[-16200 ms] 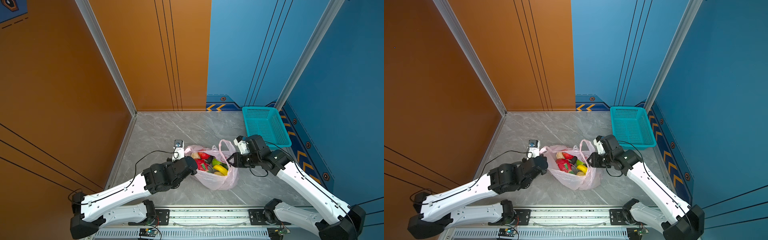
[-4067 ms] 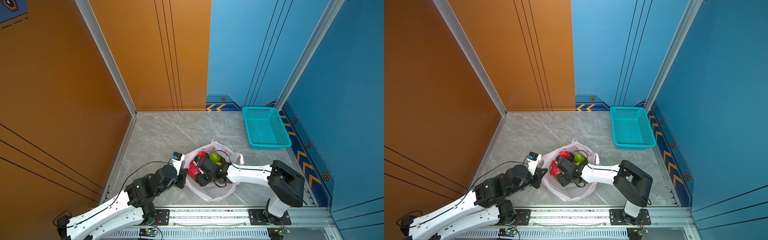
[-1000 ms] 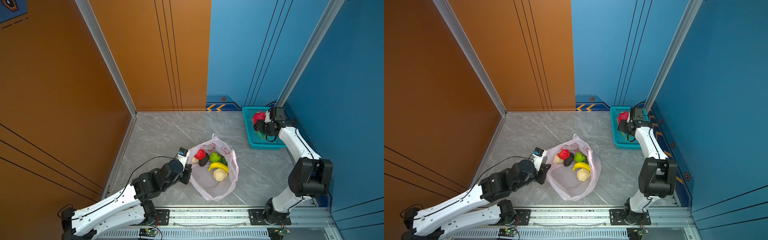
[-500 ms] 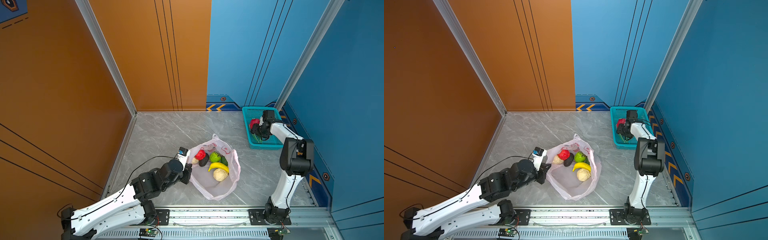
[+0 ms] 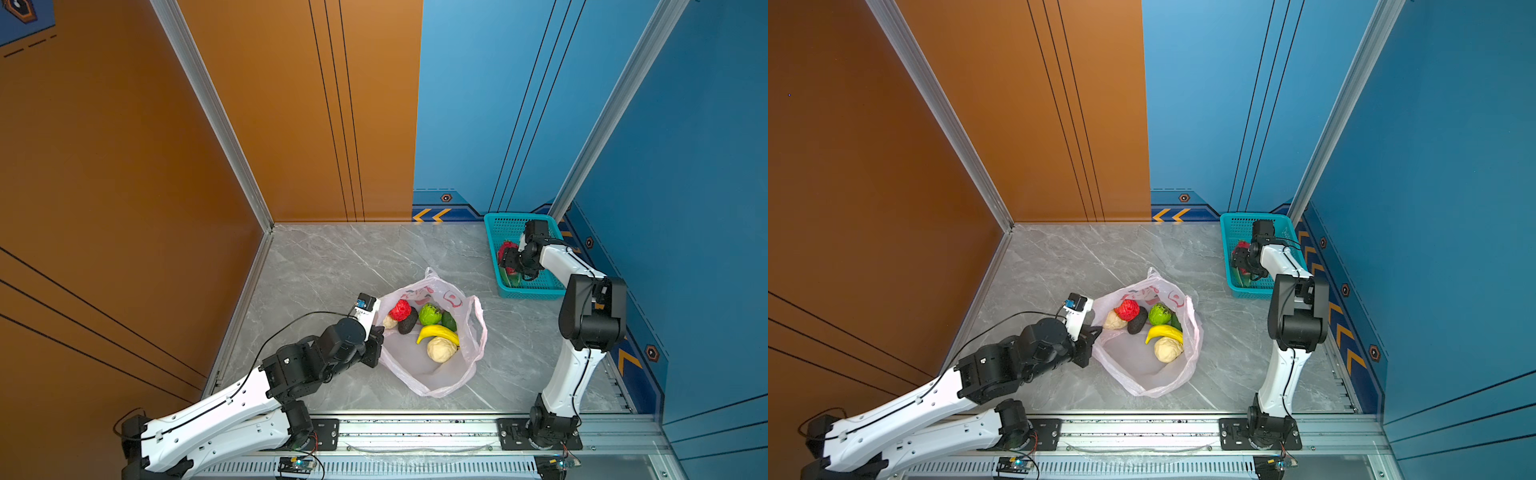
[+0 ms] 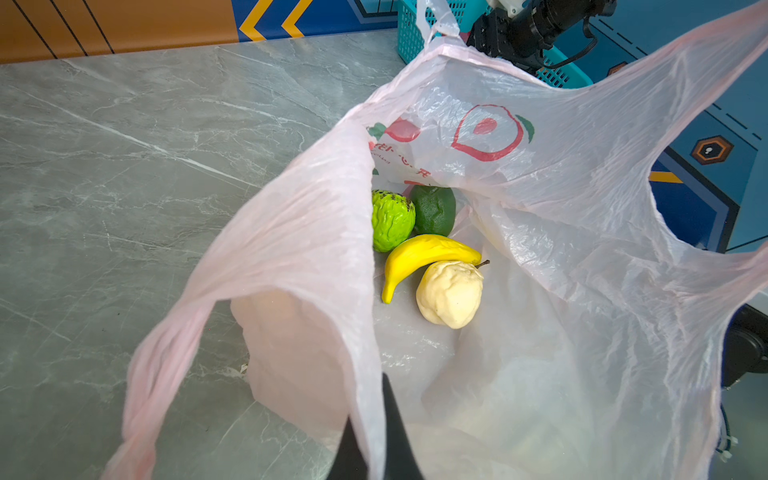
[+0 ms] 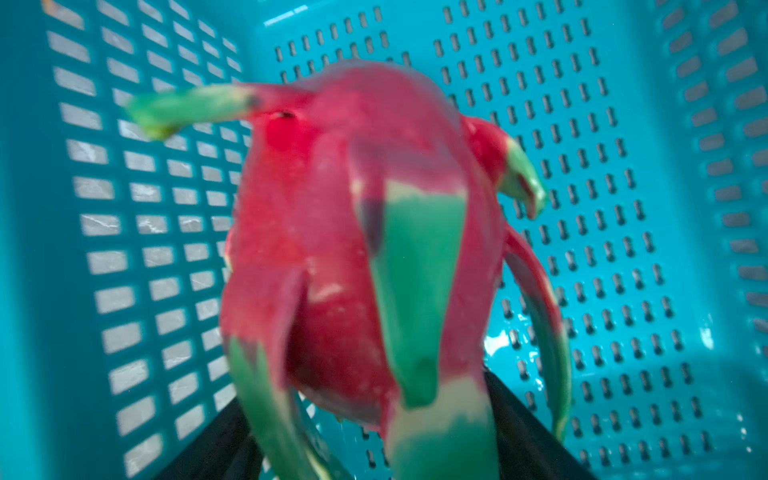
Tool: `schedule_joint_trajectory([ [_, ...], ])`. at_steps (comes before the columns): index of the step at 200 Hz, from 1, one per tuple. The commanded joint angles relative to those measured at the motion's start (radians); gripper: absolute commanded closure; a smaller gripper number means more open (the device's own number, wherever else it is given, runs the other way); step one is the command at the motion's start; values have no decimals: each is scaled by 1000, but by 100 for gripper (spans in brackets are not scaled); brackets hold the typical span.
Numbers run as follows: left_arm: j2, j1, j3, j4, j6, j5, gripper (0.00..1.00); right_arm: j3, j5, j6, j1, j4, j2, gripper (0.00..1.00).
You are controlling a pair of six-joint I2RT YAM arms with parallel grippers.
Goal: Untie the knot of the plastic bag and take out the fruit
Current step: 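Carry the dragon fruit to the turquoise basket and release it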
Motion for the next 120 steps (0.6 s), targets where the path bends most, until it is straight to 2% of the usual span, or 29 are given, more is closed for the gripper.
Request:
schedule_joint_trajectory([
  [1, -8, -7, 31, 6, 21, -6, 100, 29, 20, -17, -1, -40, -81, 14],
  [58, -10, -8, 32, 3, 32, -1, 100, 28, 15, 5, 7, -121, -245, 1],
  [76, -18, -7, 30, 3, 44, 5, 100, 34, 3, 7, 28, -173, -317, 0],
  [102, -39, -8, 19, 2, 45, -1, 100, 50, -21, 15, 101, -280, -431, 0],
  [120, -50, -9, 11, 2, 45, 0, 100, 59, -19, 36, 194, -347, -515, 0],
])
